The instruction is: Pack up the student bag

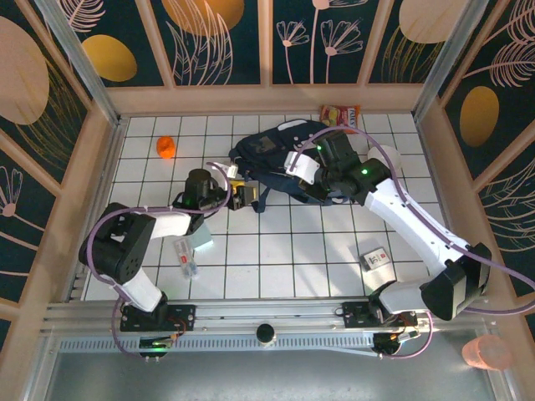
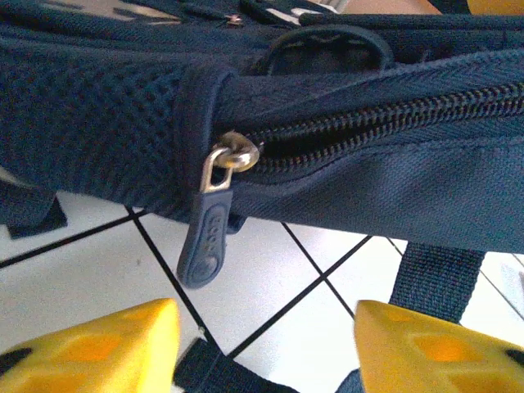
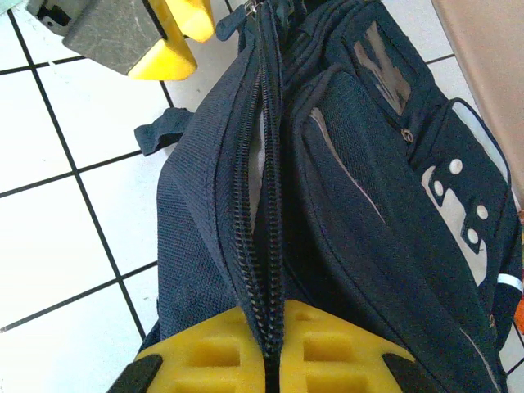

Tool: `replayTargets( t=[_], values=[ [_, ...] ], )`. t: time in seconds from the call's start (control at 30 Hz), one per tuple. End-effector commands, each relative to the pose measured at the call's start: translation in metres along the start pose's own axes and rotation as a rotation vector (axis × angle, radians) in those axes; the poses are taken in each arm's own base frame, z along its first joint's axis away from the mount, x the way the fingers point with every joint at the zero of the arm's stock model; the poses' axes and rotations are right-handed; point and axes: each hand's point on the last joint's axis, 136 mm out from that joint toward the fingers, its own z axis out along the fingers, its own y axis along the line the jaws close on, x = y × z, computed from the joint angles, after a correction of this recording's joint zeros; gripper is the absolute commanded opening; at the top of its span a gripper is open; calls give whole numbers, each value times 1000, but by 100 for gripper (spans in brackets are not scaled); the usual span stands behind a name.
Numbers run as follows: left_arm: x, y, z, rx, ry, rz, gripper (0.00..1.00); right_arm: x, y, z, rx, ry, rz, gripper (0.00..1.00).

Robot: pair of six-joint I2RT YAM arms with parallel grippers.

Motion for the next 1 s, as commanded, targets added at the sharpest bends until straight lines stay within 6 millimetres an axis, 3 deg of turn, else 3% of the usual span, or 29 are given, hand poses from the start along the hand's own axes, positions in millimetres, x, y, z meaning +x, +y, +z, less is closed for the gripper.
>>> replayTargets(
  t=[0.0,0.07,0.2,0.43,0.77,0.97],
  values=[
    [-31,-15,4,54,-98,146,46,-28,-20,-19,69,-101,-23,0],
    [-34,-19,5,71,-106,184,38,-28,-21,-20,70,-105,-24,0],
    [-35,-19,8,69,-109,240,33,-29,-21,-19,69,-106,-28,0],
    [-25,-28,5,105,-70,293,1,-24,-24,-16,89,-86,-15,0],
    [-24,-65,-20,215,-54,312,0,-25,-25,0,95,-109,53,0],
    [-35,-105,-38,351,-50,317,0,-27,-17,26,118,-119,88,0]
  ],
)
